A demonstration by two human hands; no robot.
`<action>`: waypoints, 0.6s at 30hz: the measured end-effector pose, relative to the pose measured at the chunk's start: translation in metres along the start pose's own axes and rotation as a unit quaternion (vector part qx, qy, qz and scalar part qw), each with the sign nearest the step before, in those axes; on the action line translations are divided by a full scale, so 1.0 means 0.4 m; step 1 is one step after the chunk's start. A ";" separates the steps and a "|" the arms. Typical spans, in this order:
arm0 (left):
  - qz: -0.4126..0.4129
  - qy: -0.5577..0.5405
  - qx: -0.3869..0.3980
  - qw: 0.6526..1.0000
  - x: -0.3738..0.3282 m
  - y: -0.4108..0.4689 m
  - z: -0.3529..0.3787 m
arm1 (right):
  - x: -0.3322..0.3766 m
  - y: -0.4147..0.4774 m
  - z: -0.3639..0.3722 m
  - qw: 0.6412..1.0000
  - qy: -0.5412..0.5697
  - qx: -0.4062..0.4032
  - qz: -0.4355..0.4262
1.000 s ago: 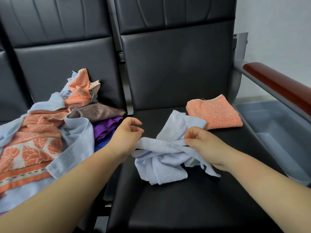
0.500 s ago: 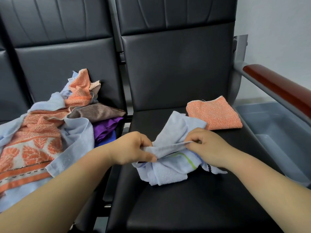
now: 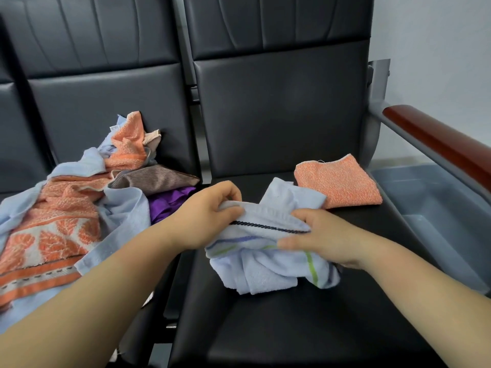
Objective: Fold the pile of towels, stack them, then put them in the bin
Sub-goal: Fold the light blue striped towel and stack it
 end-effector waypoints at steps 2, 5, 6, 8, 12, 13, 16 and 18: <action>-0.007 -0.020 0.050 0.999 -0.003 -0.003 -0.001 | -0.015 -0.004 0.005 0.985 -0.168 0.040 -0.010; -0.026 0.011 0.161 0.987 -0.010 -0.025 0.018 | -0.009 0.013 -0.007 0.976 -0.215 -0.023 -0.026; -0.016 0.045 0.173 0.984 -0.006 -0.027 0.023 | 0.002 0.015 -0.015 0.984 -0.171 -0.042 -0.019; -0.004 0.072 0.154 0.985 0.004 -0.021 0.019 | 0.022 0.012 -0.031 0.997 -0.045 -0.063 0.001; -0.034 -0.031 0.078 0.996 0.011 -0.008 -0.002 | 0.056 -0.014 -0.039 0.992 0.125 -0.031 0.015; -0.062 -0.074 0.048 0.994 0.012 -0.006 -0.004 | 0.059 -0.020 -0.034 0.993 0.113 -0.013 0.005; -0.112 -0.157 -0.007 0.981 0.005 -0.007 -0.002 | 0.057 -0.024 -0.022 0.995 -0.096 -0.018 -0.034; -0.090 -0.152 0.009 0.984 -0.005 -0.010 0.003 | 0.050 -0.018 -0.018 0.982 -0.181 -0.040 -0.038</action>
Point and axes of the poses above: each hand's wrist, its own y-axis towards the middle knuckle, its own z-axis out of the palm, x = y × z, the point moved 3 cm from there along y, towards the middle knuckle, and after that the axes turned 15 degrees about -x, right-handed, at the moved point
